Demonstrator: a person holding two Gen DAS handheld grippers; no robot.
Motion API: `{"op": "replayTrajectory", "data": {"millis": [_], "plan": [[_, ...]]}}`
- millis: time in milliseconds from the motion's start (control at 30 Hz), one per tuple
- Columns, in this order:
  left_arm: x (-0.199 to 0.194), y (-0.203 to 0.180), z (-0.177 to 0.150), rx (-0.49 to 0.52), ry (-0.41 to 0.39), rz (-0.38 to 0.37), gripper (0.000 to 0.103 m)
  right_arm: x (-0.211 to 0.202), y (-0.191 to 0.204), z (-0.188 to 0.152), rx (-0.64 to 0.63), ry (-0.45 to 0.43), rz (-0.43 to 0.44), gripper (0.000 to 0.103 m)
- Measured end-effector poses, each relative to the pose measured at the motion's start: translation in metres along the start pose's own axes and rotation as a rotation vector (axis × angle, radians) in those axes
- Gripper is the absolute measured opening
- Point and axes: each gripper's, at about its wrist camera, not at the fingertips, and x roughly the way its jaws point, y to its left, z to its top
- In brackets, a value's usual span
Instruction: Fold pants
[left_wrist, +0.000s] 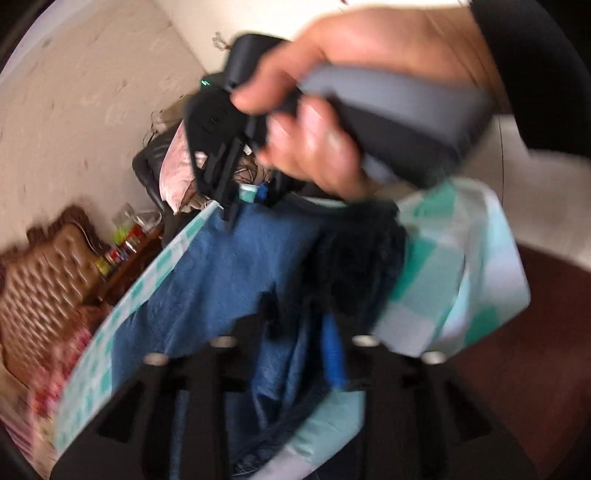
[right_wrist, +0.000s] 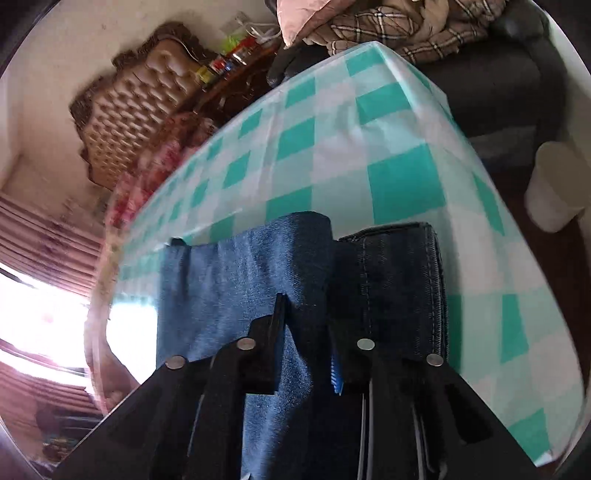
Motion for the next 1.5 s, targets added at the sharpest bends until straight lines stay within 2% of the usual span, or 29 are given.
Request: {"op": "replayTrajectory", "data": {"millis": [33,67,100,200,233,267,300,333,367,433,533,633,733,833,900,967,1000,1033,1067,1133,1200,1267,1300,1333,1400,1433,1500], "plan": [[0.003,0.000,-0.005,0.001,0.002,0.004,0.039,-0.002,0.000,-0.001,-0.009,-0.004,0.004,0.032],[0.007,-0.001,-0.006,0.003,0.006,0.018,0.039,-0.003,0.001,-0.001,-0.024,-0.008,-0.016,0.042],[0.006,-0.002,-0.006,0.003,0.007,0.025,0.039,-0.004,0.002,-0.001,-0.037,-0.011,-0.033,0.046],[0.009,0.001,-0.004,0.013,-0.002,0.057,0.033,-0.004,0.008,0.001,-0.072,-0.014,-0.054,0.046],[0.009,0.001,-0.004,0.019,-0.005,0.065,0.025,-0.004,0.005,0.002,-0.078,-0.015,-0.058,0.046],[0.006,0.001,-0.005,0.021,-0.007,0.067,0.017,-0.003,0.005,0.002,-0.089,-0.011,-0.066,0.039],[0.006,0.001,-0.004,0.029,-0.010,0.076,0.014,0.000,0.007,0.002,-0.111,-0.007,-0.087,0.020],[0.004,0.001,-0.004,0.038,-0.016,0.090,0.012,0.002,0.010,0.002,-0.129,0.003,-0.102,0.018],[0.002,0.000,-0.002,0.043,-0.021,0.100,0.012,0.001,0.016,0.002,-0.154,-0.004,-0.124,0.013],[-0.003,0.003,0.004,0.051,-0.035,0.120,0.011,-0.010,0.025,0.002,-0.207,-0.023,-0.141,0.010],[-0.008,0.007,0.017,0.053,-0.060,0.139,0.011,-0.027,0.039,0.004,-0.252,-0.064,-0.135,0.009],[-0.004,0.008,0.026,0.060,-0.074,0.134,0.011,-0.039,0.038,0.009,-0.256,-0.090,-0.129,0.009],[0.004,0.002,0.032,0.071,-0.073,0.107,0.011,-0.042,0.022,0.010,-0.227,-0.091,-0.140,0.009],[0.020,-0.010,0.026,0.087,-0.039,0.067,0.011,-0.036,0.003,0.006,-0.202,-0.077,-0.152,0.009],[0.029,-0.014,0.020,0.082,-0.026,0.023,0.021,-0.027,-0.009,0.001,-0.197,-0.068,-0.175,0.010],[0.032,-0.009,0.017,0.064,-0.037,-0.011,0.025,-0.022,-0.016,-0.004,-0.193,-0.082,-0.203,0.023],[0.029,-0.004,0.017,0.046,-0.042,-0.036,0.027,-0.021,-0.018,-0.005,-0.193,-0.097,-0.218,0.024],[0.025,0.005,0.016,0.014,-0.050,-0.079,0.036,-0.022,-0.018,-0.006,-0.194,-0.109,-0.226,0.029],[0.020,0.014,0.015,-0.013,-0.059,-0.115,0.051,-0.027,-0.018,-0.008,-0.194,-0.132,-0.241,0.033],[-0.002,0.044,0.007,-0.093,-0.101,-0.192,0.058,-0.040,-0.017,-0.011,-0.180,-0.193,-0.309,0.040],[-0.023,0.084,-0.001,-0.207,-0.123,-0.247,0.058,-0.063,-0.010,-0.021,-0.176,-0.290,-0.417,0.040],[-0.029,0.125,-0.005,-0.321,-0.135,-0.258,0.057,-0.077,0.004,-0.037,-0.210,-0.357,-0.522,0.040],[-0.021,0.157,-0.004,-0.408,-0.126,-0.236,0.055,-0.081,0.017,-0.051,-0.237,-0.391,-0.576,0.040],[-0.013,0.176,-0.001,-0.453,-0.120,-0.225,0.052,-0.081,0.024,-0.059,-0.248,-0.406,-0.606,0.041],[0.014,0.206,0.008,-0.484,-0.105,-0.198,0.048,-0.072,0.040,-0.082,-0.240,-0.422,-0.667,0.041],[0.036,0.219,0.013,-0.489,-0.077,-0.210,0.041,-0.066,0.043,-0.090,-0.232,-0.417,-0.677,0.041],[0.083,0.238,0.021,-0.543,0.002,-0.353,0.033,-0.050,0.049,-0.106,-0.227,-0.405,-0.704,0.041]]}}
